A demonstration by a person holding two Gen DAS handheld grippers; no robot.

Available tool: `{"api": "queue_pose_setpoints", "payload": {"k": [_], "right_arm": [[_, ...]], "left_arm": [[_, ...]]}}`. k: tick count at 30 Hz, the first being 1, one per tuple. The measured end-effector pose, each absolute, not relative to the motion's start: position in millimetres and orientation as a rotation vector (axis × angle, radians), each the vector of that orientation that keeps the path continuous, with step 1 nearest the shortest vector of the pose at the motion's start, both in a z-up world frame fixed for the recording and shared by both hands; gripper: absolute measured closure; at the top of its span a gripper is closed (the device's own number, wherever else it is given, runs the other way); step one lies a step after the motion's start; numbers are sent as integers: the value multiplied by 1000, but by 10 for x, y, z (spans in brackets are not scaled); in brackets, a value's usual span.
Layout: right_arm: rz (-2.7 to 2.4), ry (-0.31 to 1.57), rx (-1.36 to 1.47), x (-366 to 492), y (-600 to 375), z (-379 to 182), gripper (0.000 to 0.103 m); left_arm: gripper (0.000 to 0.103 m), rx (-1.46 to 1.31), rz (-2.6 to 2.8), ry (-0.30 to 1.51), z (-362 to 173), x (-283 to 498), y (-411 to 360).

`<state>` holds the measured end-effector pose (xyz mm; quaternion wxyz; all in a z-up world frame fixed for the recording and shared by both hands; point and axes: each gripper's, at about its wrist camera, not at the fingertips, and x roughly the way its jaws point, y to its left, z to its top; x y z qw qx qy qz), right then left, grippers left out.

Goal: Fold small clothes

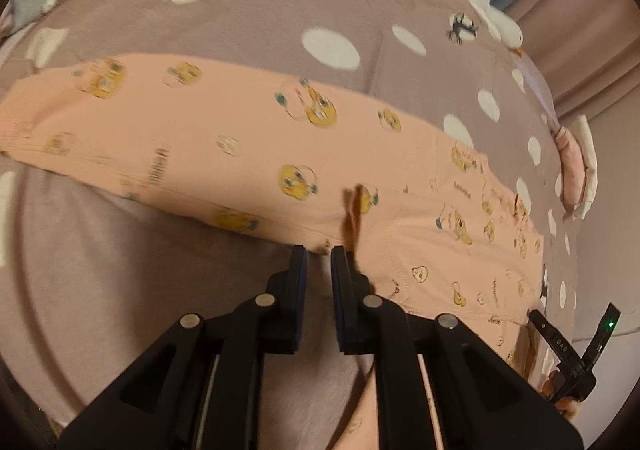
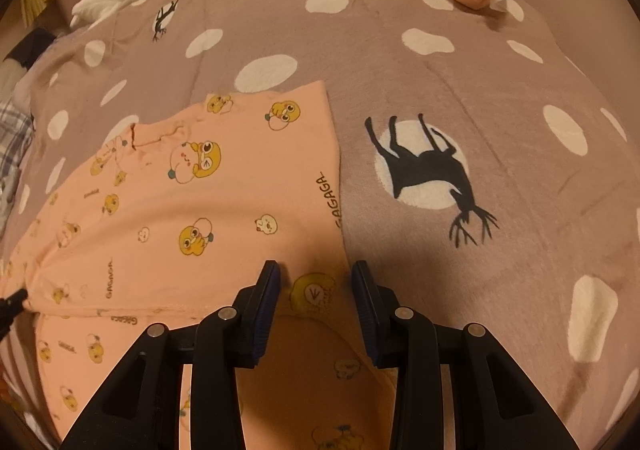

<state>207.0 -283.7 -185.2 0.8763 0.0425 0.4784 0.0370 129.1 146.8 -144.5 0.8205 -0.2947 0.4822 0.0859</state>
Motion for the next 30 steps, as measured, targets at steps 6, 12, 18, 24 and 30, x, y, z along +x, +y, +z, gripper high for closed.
{"api": "queue_pose_setpoints", "payload": {"k": [6, 12, 18, 24, 30], "right_arm": [[94, 882, 89, 1753, -2799, -1406, 43], [152, 744, 84, 1388, -2679, -960, 26], [183, 634, 75, 1052, -2503, -748, 6], [224, 589, 72, 893, -2414, -723, 6], [247, 604, 77, 746, -2375, -756, 6]], "left_arm": [[29, -641, 267, 900, -1053, 908, 1657], [12, -685, 314, 793, -804, 568, 1844], [6, -702, 431, 726, -761, 323, 2149], [6, -787, 529, 703, -942, 130, 2532], [18, -882, 567, 693, -1252, 65, 2858]]}}
